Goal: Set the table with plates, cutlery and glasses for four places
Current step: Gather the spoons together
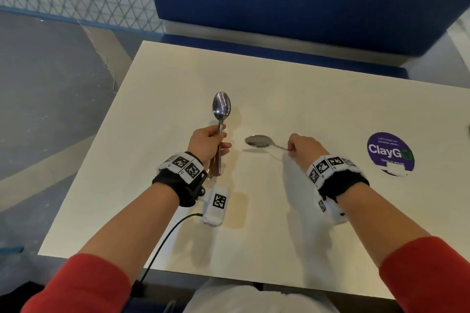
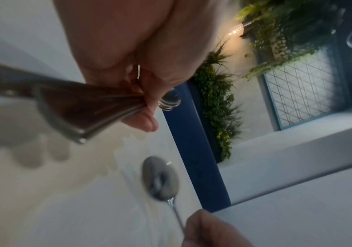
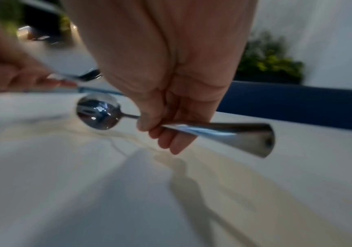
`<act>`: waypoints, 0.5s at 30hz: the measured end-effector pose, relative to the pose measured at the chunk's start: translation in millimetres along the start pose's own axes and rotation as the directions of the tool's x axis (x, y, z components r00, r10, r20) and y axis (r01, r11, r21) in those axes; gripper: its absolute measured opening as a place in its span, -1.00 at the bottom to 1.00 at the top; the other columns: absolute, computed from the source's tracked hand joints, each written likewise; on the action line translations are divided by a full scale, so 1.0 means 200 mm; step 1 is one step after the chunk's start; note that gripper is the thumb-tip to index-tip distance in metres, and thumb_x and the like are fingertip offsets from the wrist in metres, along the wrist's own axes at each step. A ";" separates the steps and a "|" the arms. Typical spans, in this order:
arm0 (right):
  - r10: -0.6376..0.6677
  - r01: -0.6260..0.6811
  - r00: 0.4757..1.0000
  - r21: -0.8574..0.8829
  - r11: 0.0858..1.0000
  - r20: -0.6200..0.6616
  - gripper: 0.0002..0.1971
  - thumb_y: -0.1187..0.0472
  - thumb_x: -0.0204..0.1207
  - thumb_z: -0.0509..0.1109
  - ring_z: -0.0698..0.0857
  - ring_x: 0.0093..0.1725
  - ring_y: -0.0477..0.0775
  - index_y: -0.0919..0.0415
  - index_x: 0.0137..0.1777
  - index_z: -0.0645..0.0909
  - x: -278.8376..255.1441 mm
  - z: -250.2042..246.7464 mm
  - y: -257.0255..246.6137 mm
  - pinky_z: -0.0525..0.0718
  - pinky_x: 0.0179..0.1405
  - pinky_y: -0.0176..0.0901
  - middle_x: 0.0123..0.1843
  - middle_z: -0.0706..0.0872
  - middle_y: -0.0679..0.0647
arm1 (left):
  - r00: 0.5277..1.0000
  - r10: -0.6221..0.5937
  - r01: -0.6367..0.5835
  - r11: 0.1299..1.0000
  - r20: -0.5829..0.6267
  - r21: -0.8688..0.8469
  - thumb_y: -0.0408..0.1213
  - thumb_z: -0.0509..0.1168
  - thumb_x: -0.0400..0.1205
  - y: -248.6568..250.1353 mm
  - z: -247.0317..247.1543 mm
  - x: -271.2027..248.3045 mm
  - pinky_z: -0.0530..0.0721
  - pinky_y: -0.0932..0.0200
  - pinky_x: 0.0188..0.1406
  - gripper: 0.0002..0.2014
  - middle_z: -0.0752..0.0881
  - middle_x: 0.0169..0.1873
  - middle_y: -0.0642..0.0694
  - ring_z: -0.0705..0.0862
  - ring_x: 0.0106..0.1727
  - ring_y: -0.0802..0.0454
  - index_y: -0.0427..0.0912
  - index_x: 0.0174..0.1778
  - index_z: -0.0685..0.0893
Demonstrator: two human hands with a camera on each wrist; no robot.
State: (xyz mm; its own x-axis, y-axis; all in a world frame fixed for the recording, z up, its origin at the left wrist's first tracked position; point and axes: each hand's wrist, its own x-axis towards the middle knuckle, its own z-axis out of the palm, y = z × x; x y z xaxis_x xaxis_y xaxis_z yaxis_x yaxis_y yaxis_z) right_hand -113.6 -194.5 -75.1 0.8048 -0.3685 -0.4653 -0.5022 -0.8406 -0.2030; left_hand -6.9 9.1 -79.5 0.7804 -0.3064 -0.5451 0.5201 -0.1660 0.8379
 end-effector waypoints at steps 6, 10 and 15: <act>0.164 -0.092 0.986 0.932 0.350 0.035 -0.81 0.44 0.57 0.32 0.58 -0.36 0.08 0.23 -0.23 0.43 -0.02 -0.02 -0.17 0.73 -0.05 0.08 -0.24 0.48 0.14 | 0.994 0.107 -0.102 0.957 -0.003 0.273 -0.47 0.10 0.70 0.00 0.18 -0.02 0.58 0.32 -0.34 -0.68 0.70 -0.22 -0.03 0.55 -0.40 0.13 -0.22 0.30 0.62; 0.036 -0.110 0.994 0.966 0.234 0.105 -0.95 0.44 0.59 0.29 0.60 -0.35 0.04 0.35 -0.06 0.47 -0.05 -0.05 -0.30 0.76 -0.19 -0.08 -0.26 0.57 0.14 | 0.980 0.197 -0.186 0.899 0.014 0.397 -0.45 0.10 0.68 -0.01 0.30 -0.05 0.68 0.16 -0.09 -0.62 0.76 -0.01 -0.14 0.66 -0.22 0.04 -0.17 0.38 0.61; 0.079 -0.128 0.991 0.948 0.290 0.110 -0.89 0.37 0.58 0.33 0.66 -0.32 0.07 0.28 -0.17 0.50 -0.03 -0.03 -0.27 0.74 -0.10 -0.01 -0.26 0.63 0.20 | 0.966 0.255 -0.243 0.866 0.032 0.438 -0.43 0.13 0.66 0.00 0.41 -0.08 0.70 0.05 0.07 -0.70 0.76 -0.12 -0.15 0.73 -0.05 -0.11 -0.17 0.14 0.74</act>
State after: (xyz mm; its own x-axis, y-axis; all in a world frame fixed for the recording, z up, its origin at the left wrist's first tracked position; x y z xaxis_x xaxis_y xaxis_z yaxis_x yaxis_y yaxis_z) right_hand -89.6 -148.9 -55.5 0.7229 -0.3881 -0.5717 -0.5491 0.1797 -0.8162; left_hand -47.6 -62.3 -68.6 0.8757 -0.3686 -0.3118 0.1084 -0.4794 0.8709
